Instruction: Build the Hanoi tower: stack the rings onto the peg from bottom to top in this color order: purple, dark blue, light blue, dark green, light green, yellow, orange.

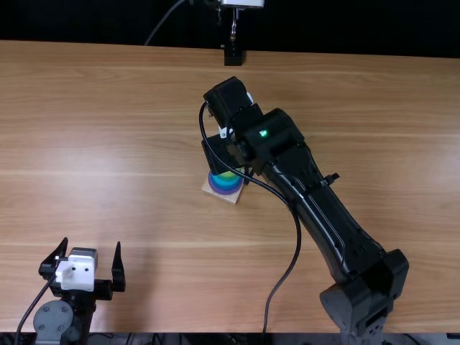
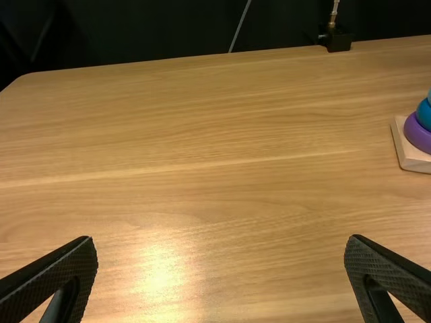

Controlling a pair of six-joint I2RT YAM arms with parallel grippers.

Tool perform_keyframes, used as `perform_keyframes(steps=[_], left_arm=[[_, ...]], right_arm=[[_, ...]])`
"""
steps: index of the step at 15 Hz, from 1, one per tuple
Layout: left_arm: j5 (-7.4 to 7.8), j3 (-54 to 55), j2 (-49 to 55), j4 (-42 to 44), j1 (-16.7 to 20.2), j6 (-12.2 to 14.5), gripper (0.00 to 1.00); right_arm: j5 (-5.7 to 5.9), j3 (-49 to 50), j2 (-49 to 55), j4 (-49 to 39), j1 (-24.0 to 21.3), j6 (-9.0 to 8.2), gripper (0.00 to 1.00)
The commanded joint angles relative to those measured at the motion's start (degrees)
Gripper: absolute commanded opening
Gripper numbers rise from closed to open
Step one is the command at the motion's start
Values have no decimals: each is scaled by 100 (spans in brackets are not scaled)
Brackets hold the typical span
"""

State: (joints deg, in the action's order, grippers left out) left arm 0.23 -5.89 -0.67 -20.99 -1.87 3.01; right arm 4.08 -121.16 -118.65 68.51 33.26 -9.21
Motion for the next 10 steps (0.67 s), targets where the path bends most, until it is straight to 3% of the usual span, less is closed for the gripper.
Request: perform_keyframes(steps=[1,7,9,10], left_arm=[[9,589,67,-453,11,69,100],[9,589,67,-453,11,69,100],[9,589,67,-453,11,69,100],[9,589,67,-453,11,69,100]], right_arm=[[-17,-136,-79,-32,-12,-28,100],[-28,-232,220,-190,-241,-7,100],[-60,717,1098,-707,-838,-7,100],[-60,1376,1564,-1434,-1005,-7,100]])
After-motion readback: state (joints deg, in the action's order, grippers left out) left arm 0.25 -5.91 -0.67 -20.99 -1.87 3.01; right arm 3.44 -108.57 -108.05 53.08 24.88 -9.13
